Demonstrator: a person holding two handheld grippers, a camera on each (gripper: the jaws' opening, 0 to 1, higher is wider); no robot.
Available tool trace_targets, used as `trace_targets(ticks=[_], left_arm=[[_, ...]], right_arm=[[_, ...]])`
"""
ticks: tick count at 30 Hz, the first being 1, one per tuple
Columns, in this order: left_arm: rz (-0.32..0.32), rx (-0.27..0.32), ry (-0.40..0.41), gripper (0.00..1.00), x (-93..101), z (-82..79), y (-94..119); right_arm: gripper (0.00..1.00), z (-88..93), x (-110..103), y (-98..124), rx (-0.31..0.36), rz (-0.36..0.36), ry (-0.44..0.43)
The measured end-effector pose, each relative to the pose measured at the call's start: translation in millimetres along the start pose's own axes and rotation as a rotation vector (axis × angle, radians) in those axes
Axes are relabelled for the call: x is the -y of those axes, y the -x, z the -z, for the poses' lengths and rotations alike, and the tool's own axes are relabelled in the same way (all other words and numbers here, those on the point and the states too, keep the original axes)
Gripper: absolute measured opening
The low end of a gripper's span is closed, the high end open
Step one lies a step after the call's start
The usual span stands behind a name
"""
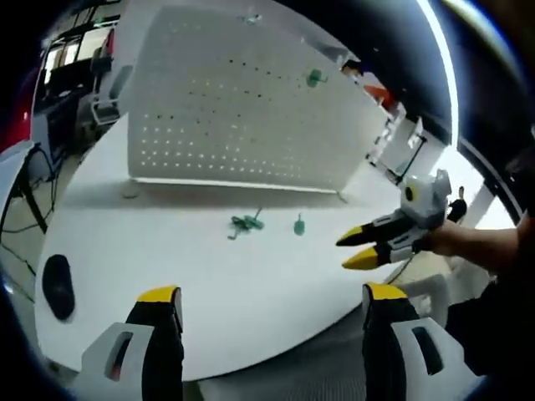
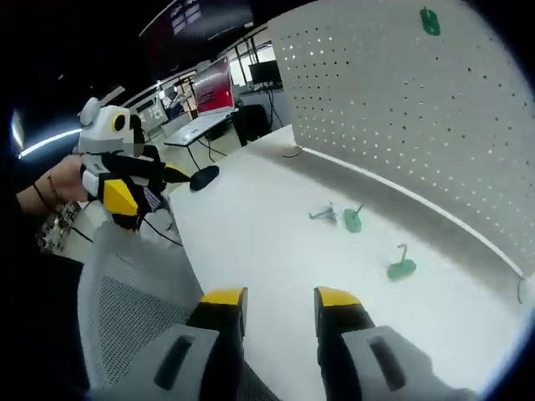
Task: Insert the hook assembly into the mounting plate slot until the hook locks in place.
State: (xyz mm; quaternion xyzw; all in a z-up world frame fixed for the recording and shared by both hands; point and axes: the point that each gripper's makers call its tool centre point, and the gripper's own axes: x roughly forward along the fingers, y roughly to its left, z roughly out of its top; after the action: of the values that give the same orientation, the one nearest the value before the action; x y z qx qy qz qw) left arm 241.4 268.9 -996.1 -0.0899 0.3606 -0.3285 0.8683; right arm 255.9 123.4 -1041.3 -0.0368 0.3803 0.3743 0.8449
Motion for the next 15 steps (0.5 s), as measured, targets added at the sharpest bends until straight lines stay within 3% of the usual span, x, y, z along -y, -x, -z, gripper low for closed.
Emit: trace_targets(ticks=[4,9,10,11,12,15], left_arm=[[-0.025,-0.041,-0.041,0.9,-7.6,7.0,1],[0.001,-0.023,0.01,0.91,-7.3,0.2,1],[-0.002,-0.025,0.006,0.91,-7.4,0.5,1],[-0.008,-0.028,-0.004,0.91,-8.5,1.1,-1],[-0.01,-0.03,-0.007,0.91,-8.8,1.5,-2],[0.002,-0.04,-0.006,0.9,-6.4,4.9,-5]], right_arm=[[0.29,-12.0,9,-11,-0.003,-0.004,0.014],[0.29,-25.5,28,-25,0.007,-0.011,0.003],[0.28,-27.0,32,-28,0.007,-0.006,0.02],[0.28,-25.7,45,-34,-0.015,0.03,0.121],[0.27,-23.5,52,-37,-0.036,0.049,0.157],[0.27,-22.9,62,-50,-0.05,0.042,0.129]])
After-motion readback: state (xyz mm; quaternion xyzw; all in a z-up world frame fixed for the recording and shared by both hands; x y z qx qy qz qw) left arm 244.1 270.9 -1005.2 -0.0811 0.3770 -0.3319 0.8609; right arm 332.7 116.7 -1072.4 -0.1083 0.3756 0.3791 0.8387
